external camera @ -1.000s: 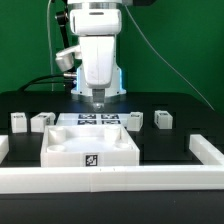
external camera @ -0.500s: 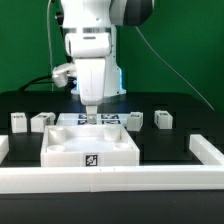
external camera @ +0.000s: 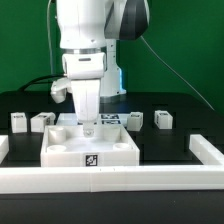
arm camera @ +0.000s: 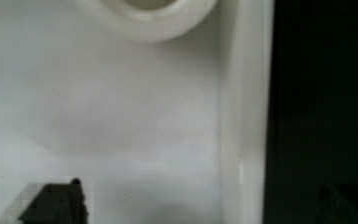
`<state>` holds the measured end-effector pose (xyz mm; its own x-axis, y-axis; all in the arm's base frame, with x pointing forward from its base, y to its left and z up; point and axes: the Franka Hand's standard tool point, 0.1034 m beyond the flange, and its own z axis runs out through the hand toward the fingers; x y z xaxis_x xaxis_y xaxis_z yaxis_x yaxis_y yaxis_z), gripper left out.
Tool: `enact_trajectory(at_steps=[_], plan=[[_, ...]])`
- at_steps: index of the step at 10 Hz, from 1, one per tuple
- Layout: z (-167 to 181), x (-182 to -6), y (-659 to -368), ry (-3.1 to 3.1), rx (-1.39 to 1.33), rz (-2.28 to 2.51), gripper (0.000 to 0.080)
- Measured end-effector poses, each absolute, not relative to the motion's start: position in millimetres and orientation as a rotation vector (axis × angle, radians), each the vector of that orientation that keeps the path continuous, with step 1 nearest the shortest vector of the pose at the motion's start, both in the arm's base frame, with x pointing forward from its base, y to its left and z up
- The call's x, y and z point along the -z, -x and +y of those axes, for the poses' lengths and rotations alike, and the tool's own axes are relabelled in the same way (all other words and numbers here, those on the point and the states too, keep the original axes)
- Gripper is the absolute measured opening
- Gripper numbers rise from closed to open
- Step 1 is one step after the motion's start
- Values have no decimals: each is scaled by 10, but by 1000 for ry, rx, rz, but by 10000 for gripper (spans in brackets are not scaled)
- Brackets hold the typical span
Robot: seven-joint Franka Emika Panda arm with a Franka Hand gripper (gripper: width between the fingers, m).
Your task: Assemble square table
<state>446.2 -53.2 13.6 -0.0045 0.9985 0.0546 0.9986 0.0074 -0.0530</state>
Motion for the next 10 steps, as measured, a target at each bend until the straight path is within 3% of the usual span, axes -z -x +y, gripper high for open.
enact_trajectory(at_steps=[2,4,5,7,10], plan=[[-524,-76,-4455,2166,-6,-2157,649],[-527,-75,-4454,2176,-7,-2146,385],[-527,-72,-4451,2176,-8,-2145,385],[-527,-66,-4444,2175,-9,-2144,73],[-534,-73,-4456,2179,-5,-2146,60]])
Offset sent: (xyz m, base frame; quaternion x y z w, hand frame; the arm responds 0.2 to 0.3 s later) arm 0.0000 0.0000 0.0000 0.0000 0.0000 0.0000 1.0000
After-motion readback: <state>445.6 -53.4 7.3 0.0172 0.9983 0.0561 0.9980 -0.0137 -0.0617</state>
